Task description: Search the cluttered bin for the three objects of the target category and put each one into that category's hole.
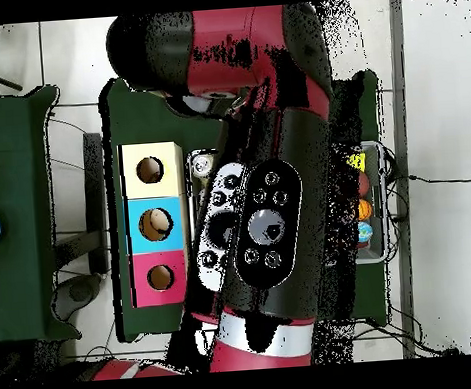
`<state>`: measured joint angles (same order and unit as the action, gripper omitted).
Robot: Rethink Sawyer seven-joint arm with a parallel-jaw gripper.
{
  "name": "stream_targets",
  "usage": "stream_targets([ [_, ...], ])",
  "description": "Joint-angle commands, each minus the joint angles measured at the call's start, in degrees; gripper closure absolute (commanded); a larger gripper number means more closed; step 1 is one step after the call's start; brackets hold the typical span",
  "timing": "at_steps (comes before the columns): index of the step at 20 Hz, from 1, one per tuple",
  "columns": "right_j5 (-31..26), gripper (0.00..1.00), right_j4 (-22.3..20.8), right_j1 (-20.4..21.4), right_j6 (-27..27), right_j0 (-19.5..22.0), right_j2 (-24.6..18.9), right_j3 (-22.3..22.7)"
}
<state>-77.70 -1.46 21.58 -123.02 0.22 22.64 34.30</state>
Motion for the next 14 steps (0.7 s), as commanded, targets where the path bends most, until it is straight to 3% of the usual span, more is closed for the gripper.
stream_targets([
  [1,-22.5,1.0,4.2,-2.1,7.1,3.7,-7.5,-4.7],
  [9,-23.0,1.0,4.4,-4.6,8.5,4.5,-8.7,-8.2],
  [14,-27.2,1.0,5.0,-10.1,11.5,4.9,-9.6,-18.8],
])
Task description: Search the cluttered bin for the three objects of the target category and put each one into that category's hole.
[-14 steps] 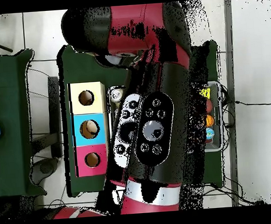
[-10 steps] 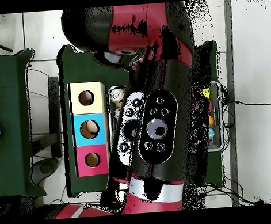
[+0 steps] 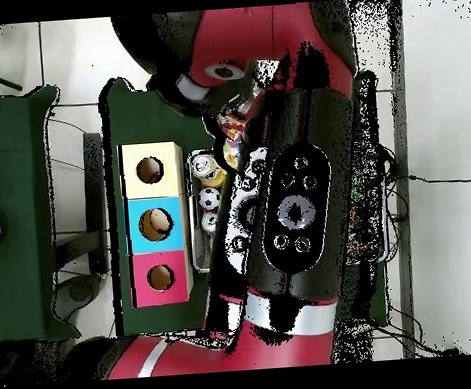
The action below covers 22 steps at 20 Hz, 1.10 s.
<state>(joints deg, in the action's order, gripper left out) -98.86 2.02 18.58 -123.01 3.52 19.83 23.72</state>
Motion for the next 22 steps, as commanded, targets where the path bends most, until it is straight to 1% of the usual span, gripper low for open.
stream_targets([
  [1,-6.4,1.0,1.6,-8.3,11.6,1.3,-6.5,-10.2],
  [2,-7.3,1.0,1.9,-9.5,11.2,1.1,-6.0,-12.2],
  [4,-8.0,1.0,2.9,-11.4,10.6,0.7,-5.1,-14.9],
  [6,-7.3,1.0,3.8,-12.6,9.7,0.0,-4.1,-16.4],
  [8,-7.9,1.0,5.2,-14.0,9.1,-0.4,-2.6,-18.1],
  [9,-7.8,1.0,5.9,-14.7,9.1,-0.5,-1.6,-19.0],
  [10,-6.0,1.0,5.8,-15.2,11.1,-0.6,-0.9,-19.8],
  [11,-5.6,1.0,6.3,-15.6,11.3,-0.6,0.0,-20.2],
  [13,-2.8,1.0,7.0,-15.8,12.5,-0.5,-0.6,-19.5],
  [17,-0.1,1.0,8.3,-16.3,13.2,-0.6,0.1,-19.4],
  [22,0.9,1.0,10.2,-17.2,13.2,-1.0,2.3,-20.6],
])
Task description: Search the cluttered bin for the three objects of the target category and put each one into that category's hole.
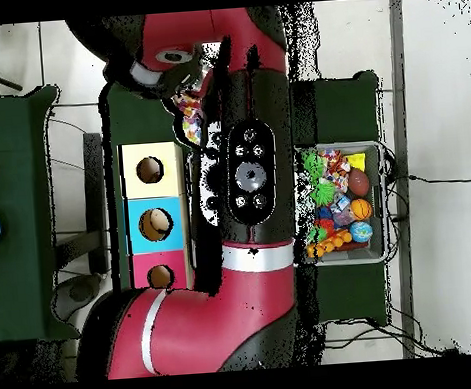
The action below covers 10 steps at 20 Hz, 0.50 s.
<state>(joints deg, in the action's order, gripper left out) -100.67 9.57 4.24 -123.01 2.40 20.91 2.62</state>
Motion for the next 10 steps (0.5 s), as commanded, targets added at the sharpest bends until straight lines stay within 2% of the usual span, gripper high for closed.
stream_targets([
  [1,3.7,1.0,2.9,-3.0,13.3,0.0,1.1,0.6],
  [10,8.4,1.0,4.6,-4.6,14.2,-0.3,2.6,0.5],
])
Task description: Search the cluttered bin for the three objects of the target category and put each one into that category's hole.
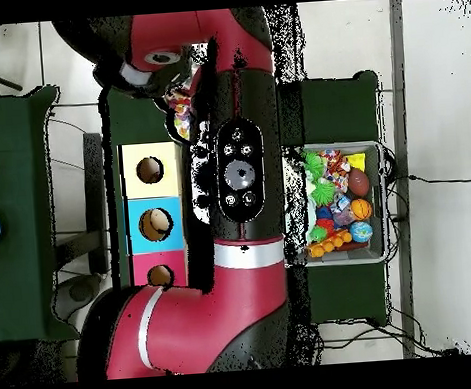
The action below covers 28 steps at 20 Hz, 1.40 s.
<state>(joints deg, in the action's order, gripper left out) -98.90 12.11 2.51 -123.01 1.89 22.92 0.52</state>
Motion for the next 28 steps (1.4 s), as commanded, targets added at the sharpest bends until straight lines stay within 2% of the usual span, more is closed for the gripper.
stream_targets([
  [1,7.3,1.0,2.0,-3.0,14.0,0.1,0.4,2.8],
  [9,11.2,1.0,2.2,-3.7,13.0,-0.5,0.3,3.9],
  [17,15.0,1.0,2.1,-3.3,14.4,-0.6,-2.4,6.4],
  [21,17.8,1.0,0.9,-1.9,14.6,-1.0,-4.4,9.3],
  [28,23.0,1.0,-0.9,2.5,13.8,-1.8,-7.0,18.1],
])
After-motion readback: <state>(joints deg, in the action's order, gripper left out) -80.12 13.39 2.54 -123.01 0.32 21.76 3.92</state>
